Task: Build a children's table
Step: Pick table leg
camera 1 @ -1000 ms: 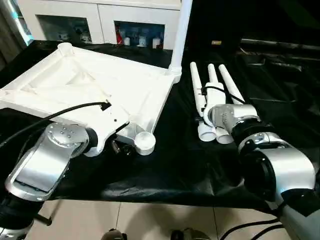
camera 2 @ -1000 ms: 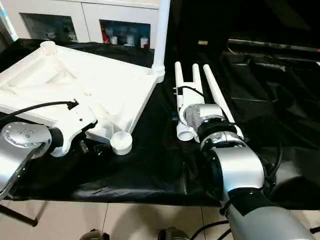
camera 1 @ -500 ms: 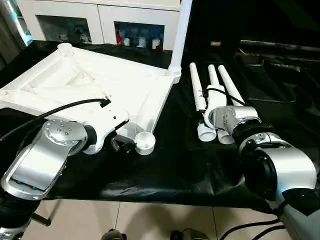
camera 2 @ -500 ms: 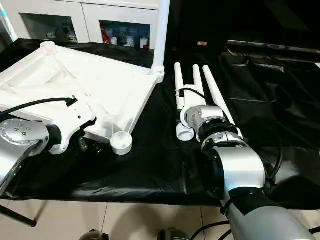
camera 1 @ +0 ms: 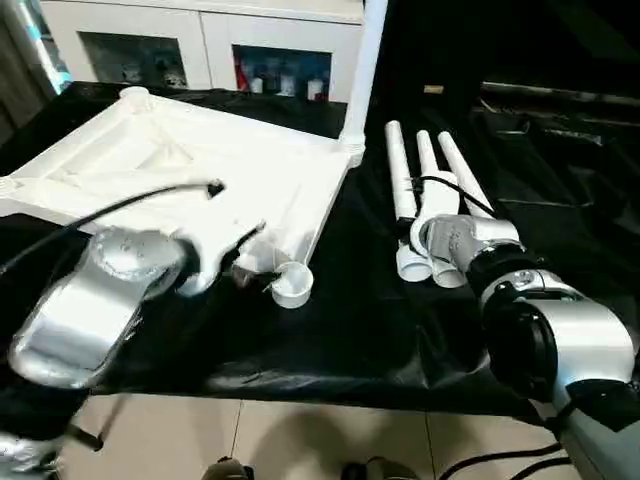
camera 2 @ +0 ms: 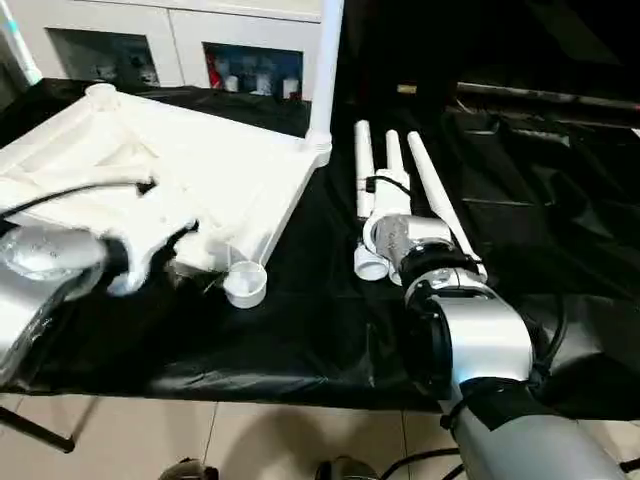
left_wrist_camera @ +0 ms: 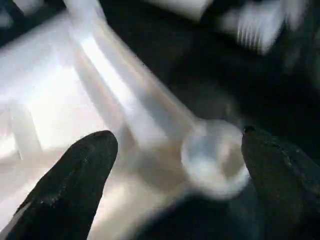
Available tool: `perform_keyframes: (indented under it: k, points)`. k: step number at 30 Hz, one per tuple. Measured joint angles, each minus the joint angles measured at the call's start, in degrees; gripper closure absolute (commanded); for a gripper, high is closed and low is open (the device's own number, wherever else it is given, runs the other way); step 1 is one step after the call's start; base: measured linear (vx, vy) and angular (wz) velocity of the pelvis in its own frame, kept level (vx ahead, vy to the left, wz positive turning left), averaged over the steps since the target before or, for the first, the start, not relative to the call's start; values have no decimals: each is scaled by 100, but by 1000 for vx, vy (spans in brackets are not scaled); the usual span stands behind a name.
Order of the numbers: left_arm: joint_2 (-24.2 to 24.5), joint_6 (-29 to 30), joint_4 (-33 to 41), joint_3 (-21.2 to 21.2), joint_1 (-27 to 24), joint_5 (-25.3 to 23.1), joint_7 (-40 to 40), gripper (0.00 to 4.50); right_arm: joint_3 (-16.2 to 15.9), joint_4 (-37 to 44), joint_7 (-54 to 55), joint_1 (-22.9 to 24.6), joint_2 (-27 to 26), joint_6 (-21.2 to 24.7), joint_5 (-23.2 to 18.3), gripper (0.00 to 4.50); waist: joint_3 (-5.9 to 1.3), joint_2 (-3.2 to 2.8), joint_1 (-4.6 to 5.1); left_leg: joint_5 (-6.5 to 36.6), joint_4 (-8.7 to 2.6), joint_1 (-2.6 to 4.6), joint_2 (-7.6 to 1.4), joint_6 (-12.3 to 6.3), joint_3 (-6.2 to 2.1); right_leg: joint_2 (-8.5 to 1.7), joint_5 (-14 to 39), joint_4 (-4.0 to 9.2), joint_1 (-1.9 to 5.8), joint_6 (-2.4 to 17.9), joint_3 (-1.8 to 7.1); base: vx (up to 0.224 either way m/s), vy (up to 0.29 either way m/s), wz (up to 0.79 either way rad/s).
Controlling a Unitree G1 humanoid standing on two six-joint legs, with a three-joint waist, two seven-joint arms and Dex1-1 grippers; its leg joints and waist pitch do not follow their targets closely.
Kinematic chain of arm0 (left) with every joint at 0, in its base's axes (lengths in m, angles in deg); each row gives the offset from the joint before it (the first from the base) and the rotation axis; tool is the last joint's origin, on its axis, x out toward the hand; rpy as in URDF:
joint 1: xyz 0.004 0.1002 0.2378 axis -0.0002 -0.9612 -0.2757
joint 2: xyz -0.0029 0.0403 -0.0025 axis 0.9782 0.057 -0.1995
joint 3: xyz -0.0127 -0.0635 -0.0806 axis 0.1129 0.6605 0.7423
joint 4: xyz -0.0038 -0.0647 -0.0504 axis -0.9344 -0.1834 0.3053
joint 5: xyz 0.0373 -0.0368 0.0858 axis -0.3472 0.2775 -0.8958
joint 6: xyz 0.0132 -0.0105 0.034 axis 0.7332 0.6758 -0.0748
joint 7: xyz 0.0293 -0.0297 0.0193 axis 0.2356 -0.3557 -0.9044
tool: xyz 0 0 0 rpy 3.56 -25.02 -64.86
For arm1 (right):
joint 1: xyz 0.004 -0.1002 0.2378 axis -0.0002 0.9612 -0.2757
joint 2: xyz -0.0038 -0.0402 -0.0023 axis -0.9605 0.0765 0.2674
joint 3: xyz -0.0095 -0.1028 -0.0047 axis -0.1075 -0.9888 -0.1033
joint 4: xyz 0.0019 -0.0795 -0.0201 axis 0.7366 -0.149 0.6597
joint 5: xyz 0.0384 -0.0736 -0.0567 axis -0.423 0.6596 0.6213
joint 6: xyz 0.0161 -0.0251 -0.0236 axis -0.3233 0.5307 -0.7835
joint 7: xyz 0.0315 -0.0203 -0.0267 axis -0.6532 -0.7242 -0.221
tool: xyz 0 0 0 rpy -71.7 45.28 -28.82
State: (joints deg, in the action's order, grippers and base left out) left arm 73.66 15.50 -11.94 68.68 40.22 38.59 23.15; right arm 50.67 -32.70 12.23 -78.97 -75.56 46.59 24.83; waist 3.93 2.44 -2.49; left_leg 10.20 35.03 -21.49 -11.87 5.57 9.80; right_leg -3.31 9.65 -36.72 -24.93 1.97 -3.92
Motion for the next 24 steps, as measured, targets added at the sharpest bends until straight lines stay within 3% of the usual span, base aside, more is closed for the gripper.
perform_keyframes:
  k: [5,8,12,14,19,24]
  points:
    - [-882,-402,-592,466,383,279,-479,0,388,453,-28,125,16,-396,-402,264,1,-2,-36,0,7,-5,1,0,-2,1,-5,-3,-2,-2,-4,0,0,0]
    - [-1298,-631,-934,695,619,470,-688,0,524,1238,-346,422,-28,-811,-624,264,1,-2,-75,0,12,-14,1,-1,-2,1,-9,-3,-6,1,-5,0,0,0]
    - [-1719,-769,-1296,958,852,663,-907,0,455,2943,-1181,1236,-116,-1285,-880,264,0,-3,-111,-4,15,-49,-1,-10,-5,2,-15,5,-13,11,-11,0,0,0]
    - [-1997,-811,-1481,1162,1045,789,-1025,0,409,3991,-1558,1788,-184,-1151,-1186,264,1,-4,-140,-21,16,-45,-1,-35,-6,3,-14,16,-12,8,-14,0,0,0]
    - [-2471,-843,-1818,1632,1528,1226,-1272,0,3,6276,-2462,2983,-11,-128,-2124,265,-4,-27,-205,-8,14,-49,-2,-57,-4,0,-35,67,1,-9,-5,0,0,0]
    - [-2782,-868,-2273,1925,1865,1544,-1398,0,-603,7509,-3503,3605,268,522,-2809,265,-5,-28,-240,-6,14,-47,-1,-60,-2,0,-36,70,1,-28,-7,0,0,0]
